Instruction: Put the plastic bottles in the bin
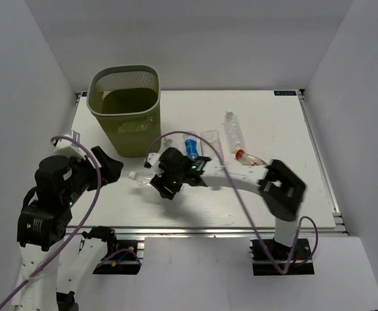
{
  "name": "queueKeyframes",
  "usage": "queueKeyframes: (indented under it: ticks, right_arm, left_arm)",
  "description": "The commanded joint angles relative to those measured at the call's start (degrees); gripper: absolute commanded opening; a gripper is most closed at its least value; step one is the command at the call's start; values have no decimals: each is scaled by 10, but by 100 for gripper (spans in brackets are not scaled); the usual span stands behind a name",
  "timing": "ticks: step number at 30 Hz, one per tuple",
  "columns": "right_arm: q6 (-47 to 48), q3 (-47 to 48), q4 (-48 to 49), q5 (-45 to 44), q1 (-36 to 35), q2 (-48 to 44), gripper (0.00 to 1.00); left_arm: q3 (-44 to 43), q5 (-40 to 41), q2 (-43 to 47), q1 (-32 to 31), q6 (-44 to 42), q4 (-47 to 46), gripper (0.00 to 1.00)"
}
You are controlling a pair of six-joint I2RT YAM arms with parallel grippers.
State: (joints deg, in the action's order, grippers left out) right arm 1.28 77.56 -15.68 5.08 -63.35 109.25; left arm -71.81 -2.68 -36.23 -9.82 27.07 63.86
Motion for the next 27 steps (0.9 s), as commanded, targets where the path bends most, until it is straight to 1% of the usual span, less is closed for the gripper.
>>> queueKeyframes:
  ticks: [1, 3, 5, 7, 10, 11, 13, 14, 16, 17, 18, 19, 20, 21, 24, 26, 27]
  right_arm:
    - [113, -63, 42, 44, 21, -233, 0]
    - [135, -86, 58, 35, 25, -282, 0]
    - [156, -96, 46, 10, 31, -351, 0]
    - [159, -86, 40, -15, 31, -377, 0]
    - [167, -71, 73, -22, 34, -403, 0]
    - [175, -59, 110, -27, 35, -395, 0]
    - [187, -23, 145, -47, 34, -371, 0]
    - [197, 27, 151, -66, 37, -319, 0]
    - [202, 60, 220, -81, 40, -279, 0]
    - [211, 101, 240, -95, 47, -224, 0]
    - [216, 116, 295, -103, 48, -204, 0]
    - [217, 136, 299, -106, 51, -166, 0]
    - [216, 220, 301, -113, 54, -144, 0]
    - [212, 252, 291, -121, 56, -108, 0]
    - [204, 417, 262, -119, 71, 1, 0]
    - [204, 468, 247, -105, 81, 30, 0]
    - [196, 488, 245, -104, 86, 59, 0]
  left_arm:
    - [24, -31, 38, 4, 1, 26, 98]
    - [37, -52, 59, 4, 1, 17, 98]
    - [53, -86, 86, 4, 1, 12, 97]
    - [68, -108, 100, 4, 1, 12, 97]
    - [92, -115, 114, 4, 1, 17, 97]
    - [100, -120, 114, 4, 1, 17, 97]
    - [124, -132, 114, 4, 1, 1, 97]
    - [133, -140, 108, 4, 1, -7, 97]
    - [158, -152, 98, 4, 1, -22, 97]
    - [165, -159, 88, 4, 1, -41, 97]
    - [165, -160, 83, 4, 1, -47, 97]
    - [165, -160, 69, 4, 1, -52, 97]
    - [165, -160, 62, 4, -5, -58, 97]
    - [165, -160, 56, 4, -5, -58, 97]
    - [179, -160, 43, 4, -12, -82, 97]
    - [202, -173, 37, 4, -6, -108, 96]
    - [210, -179, 37, 4, 0, -118, 96]
